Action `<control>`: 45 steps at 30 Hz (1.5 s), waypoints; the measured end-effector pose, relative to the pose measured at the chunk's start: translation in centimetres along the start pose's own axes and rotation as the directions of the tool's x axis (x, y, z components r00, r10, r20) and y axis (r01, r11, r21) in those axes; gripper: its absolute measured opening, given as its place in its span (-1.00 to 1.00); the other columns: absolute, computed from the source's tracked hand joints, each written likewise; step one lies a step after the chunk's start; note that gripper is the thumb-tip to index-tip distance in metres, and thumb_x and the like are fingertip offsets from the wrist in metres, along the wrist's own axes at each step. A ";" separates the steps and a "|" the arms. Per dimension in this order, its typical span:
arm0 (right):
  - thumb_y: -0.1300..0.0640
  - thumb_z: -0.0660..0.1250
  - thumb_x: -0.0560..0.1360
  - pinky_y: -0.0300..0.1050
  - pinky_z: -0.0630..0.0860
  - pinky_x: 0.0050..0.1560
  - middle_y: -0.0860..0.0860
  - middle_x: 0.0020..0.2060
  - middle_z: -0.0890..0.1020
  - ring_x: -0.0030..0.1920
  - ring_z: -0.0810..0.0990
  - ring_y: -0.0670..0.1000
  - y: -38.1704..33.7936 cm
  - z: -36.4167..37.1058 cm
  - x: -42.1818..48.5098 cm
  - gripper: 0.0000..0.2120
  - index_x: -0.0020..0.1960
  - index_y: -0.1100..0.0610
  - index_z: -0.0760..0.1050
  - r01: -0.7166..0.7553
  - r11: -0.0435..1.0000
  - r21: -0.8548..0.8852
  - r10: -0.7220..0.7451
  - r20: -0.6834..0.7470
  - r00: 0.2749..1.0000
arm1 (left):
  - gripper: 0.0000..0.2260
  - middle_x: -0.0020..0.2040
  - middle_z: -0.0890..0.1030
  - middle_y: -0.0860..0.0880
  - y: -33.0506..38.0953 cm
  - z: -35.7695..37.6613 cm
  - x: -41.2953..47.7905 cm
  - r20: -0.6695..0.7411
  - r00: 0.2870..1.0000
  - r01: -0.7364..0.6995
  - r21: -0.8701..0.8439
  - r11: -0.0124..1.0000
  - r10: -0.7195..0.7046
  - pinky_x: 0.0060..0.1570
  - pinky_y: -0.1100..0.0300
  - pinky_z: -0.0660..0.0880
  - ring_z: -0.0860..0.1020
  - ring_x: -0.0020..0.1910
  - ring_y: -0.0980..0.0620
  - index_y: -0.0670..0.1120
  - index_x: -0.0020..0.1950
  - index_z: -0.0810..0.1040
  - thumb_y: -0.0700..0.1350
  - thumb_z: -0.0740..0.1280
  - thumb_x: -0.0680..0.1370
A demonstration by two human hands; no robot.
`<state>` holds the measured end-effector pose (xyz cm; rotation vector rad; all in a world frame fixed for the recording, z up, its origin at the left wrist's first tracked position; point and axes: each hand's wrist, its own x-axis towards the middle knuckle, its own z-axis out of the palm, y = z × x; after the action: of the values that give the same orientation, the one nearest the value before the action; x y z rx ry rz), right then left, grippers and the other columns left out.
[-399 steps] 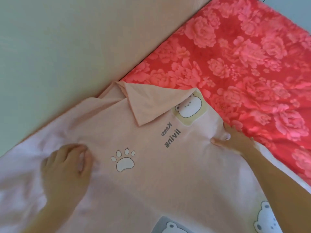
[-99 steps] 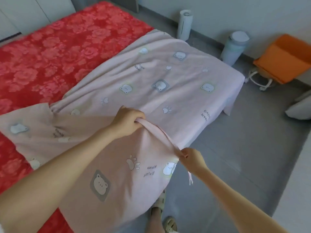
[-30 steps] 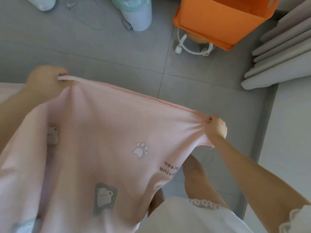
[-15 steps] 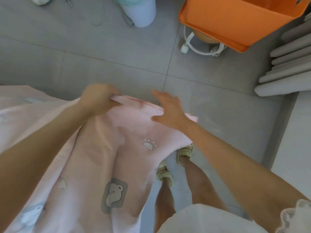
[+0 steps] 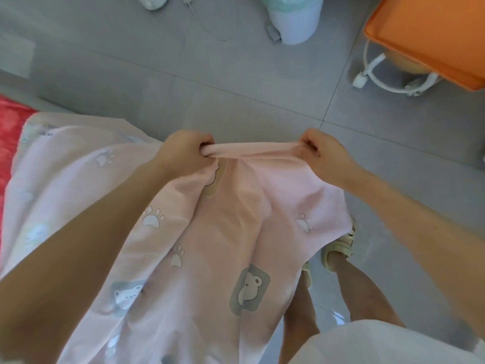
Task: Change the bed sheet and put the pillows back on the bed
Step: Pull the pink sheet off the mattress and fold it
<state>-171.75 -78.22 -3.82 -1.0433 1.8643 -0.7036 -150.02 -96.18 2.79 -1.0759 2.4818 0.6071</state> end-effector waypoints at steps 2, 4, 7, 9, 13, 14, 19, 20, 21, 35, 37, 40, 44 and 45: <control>0.14 0.27 0.56 -0.13 0.15 -0.25 -0.03 -0.33 0.40 -0.19 0.38 0.07 0.0 -0.1 0.4 -0.85 -0.04 0.24 0.44 -0.041 0.999 -0.023 0.039 -0.085 0.996 | -0.70 -0.25 0.57 -0.01 -1.4 0.2 -1.6 0.016 0.998 0.062 -0.077 0.995 -0.061 -0.31 0.16 0.28 0.49 -0.23 -0.06 -0.10 -0.15 0.56 0.06 0.25 0.27; 0.12 0.27 0.55 -0.14 0.14 -0.24 -0.03 -0.33 0.39 -0.17 0.37 0.06 0.0 0.1 0.7 -0.86 -0.05 0.21 0.44 -0.113 0.992 -0.053 0.106 -0.120 0.987 | -0.73 -0.26 0.55 0.02 -2.7 0.5 -3.2 0.145 0.980 0.153 -0.104 0.983 -0.138 -0.32 0.16 0.30 0.50 -0.19 -0.07 -0.06 -0.15 0.53 0.08 0.32 0.26; 0.11 0.25 0.56 -0.13 0.21 -0.19 0.04 -0.21 0.46 -0.15 0.40 0.08 0.3 0.6 0.7 -0.90 -0.08 0.14 0.40 -0.206 0.971 -0.120 0.193 -0.111 0.975 | -0.55 -0.08 0.56 0.07 -4.3 0.7 -5.9 0.429 0.876 0.218 0.051 0.975 -0.218 -0.16 0.19 0.32 0.49 -0.07 -0.01 0.12 0.18 0.48 0.07 0.49 0.33; 0.12 0.23 0.56 -0.12 0.25 -0.19 0.05 -0.18 0.49 -0.14 0.43 0.11 0.6 1.0 0.4 -0.92 -0.07 0.14 0.40 -0.248 0.956 -0.155 0.234 -0.103 0.967 | -0.45 0.03 0.50 0.12 -4.8 0.8 -7.8 0.581 0.783 0.241 0.044 0.970 -0.221 -0.03 0.23 0.30 0.43 0.01 0.07 0.15 0.34 0.37 0.08 0.48 0.40; 0.13 0.22 0.56 -0.14 0.26 -0.17 0.02 -0.17 0.50 -0.12 0.45 0.11 1.3 2.0 -1.4 -0.97 -0.06 0.08 0.40 -0.291 0.925 -0.244 0.291 -0.039 0.956 | -0.71 0.03 0.43 -0.04 -4.7 2.2 -12.2 0.853 0.517 0.454 -0.200 0.868 -0.075 0.01 0.24 0.39 0.42 0.01 -0.01 0.09 0.34 0.39 0.01 0.22 0.60; 0.15 0.22 0.56 -0.14 0.26 -0.16 0.01 -0.16 0.50 -0.11 0.45 0.11 1.4 2.2 -2.0 -0.97 -0.07 0.07 0.39 -0.286 0.922 -0.262 0.291 -0.020 0.956 | -0.71 0.06 0.42 -0.08 -4.5 2.8 -13.3 0.874 0.483 0.498 -0.223 0.838 -0.055 -0.02 0.23 0.46 0.44 0.04 -0.04 0.11 0.35 0.37 -0.01 0.17 0.63; 0.19 0.27 0.53 -0.14 0.28 -0.13 0.01 -0.17 0.51 -0.11 0.44 0.07 1.9 2.6 -4.8 -0.93 -0.10 0.05 0.41 -0.278 0.920 -0.276 0.294 0.016 0.956 | -0.77 -0.03 0.54 -0.05 -4.9 6.2 -15.6 0.467 0.873 0.319 -0.324 0.891 -0.143 -0.23 0.23 0.56 0.56 -0.06 -0.09 -0.03 0.19 0.55 -0.18 0.19 0.60; 0.19 0.27 0.53 -0.14 0.28 -0.14 0.00 -0.17 0.51 -0.11 0.43 0.06 1.9 2.7 -5.1 -0.93 -0.10 0.05 0.41 -0.275 0.921 -0.276 0.292 0.020 0.956 | -0.79 -0.06 0.57 -0.05 -5.3 6.7 -15.2 0.293 0.944 0.227 -0.249 0.941 -0.150 -0.25 0.26 0.48 0.56 -0.11 -0.08 -0.06 0.14 0.58 -0.20 0.21 0.58; 0.19 0.27 0.53 -0.13 0.29 -0.15 0.00 -0.18 0.51 -0.11 0.43 0.06 1.9 2.7 -5.4 -0.93 -0.11 0.05 0.42 -0.271 0.922 -0.275 0.288 0.022 0.957 | -0.81 -0.08 0.59 -0.06 -5.6 7.2 -14.6 0.159 0.974 0.187 -0.153 0.970 -0.163 -0.25 0.20 0.40 0.55 -0.11 -0.09 -0.09 0.11 0.59 -0.20 0.23 0.57; 0.19 0.24 0.53 -0.13 0.26 -0.16 -0.01 -0.17 0.51 -0.12 0.42 0.09 1.8 2.5 -5.3 -0.93 -0.10 0.05 0.41 -0.243 0.905 -0.350 0.261 0.004 0.965 | -0.75 0.15 0.42 -0.03 -7.5 9.6 -11.1 0.308 0.950 -0.053 0.333 0.941 -0.056 0.21 0.08 0.21 0.30 0.24 -0.10 0.03 0.02 0.60 0.13 0.35 0.44; 0.19 0.24 0.52 -0.12 0.26 -0.16 0.00 -0.17 0.51 -0.12 0.44 0.10 1.6 2.3 -5.4 -0.93 -0.11 0.05 0.41 -0.241 0.909 -0.339 0.253 -0.010 0.967 | -0.70 0.16 0.50 -0.05 -8.1 8.0 -11.6 0.243 0.970 -0.071 0.225 0.972 0.014 0.21 0.07 0.26 0.38 0.23 -0.13 -0.08 -0.01 0.64 0.09 0.30 0.42; 0.20 0.24 0.53 -0.13 0.27 -0.15 0.00 -0.15 0.53 -0.11 0.44 0.09 1.3 1.9 -5.5 -0.93 -0.09 0.05 0.41 -0.232 0.921 -0.313 0.233 -0.034 0.972 | -0.59 -0.16 0.60 -0.19 -7.3 3.6 -12.7 0.013 0.995 -0.094 -0.114 0.989 0.096 -0.09 0.16 0.39 0.55 -0.13 -0.14 -0.26 -0.17 0.58 0.08 0.18 0.39; 0.20 0.24 0.55 -0.13 0.27 -0.15 0.01 -0.13 0.56 -0.12 0.46 0.09 -0.2 2.0 -5.7 -0.96 -0.02 0.12 0.46 -0.107 0.962 -0.253 0.110 0.000 0.994 | -0.80 -0.35 0.37 -0.04 -5.0 -4.1 -14.0 -0.198 0.978 -0.019 -0.369 0.929 -0.059 -0.36 0.38 0.25 0.27 -0.39 0.11 -0.19 -0.13 0.36 -0.08 0.22 0.59; 0.21 0.24 0.56 -0.12 0.28 -0.17 0.03 -0.15 0.57 -0.13 0.47 0.10 -0.6 2.0 -5.8 -0.96 -0.02 0.12 0.45 -0.077 0.969 -0.235 0.080 0.003 0.997 | -0.82 -0.37 0.35 -0.04 -4.7 -5.9 -14.0 -0.226 0.972 -0.029 -0.366 0.930 -0.058 -0.38 0.38 0.24 0.26 -0.41 0.13 -0.18 -0.13 0.36 -0.11 0.24 0.60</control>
<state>-168.15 -73.59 -1.86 -1.1118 2.0014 -0.4364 -138.44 -93.85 13.42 -1.3716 2.6188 1.0273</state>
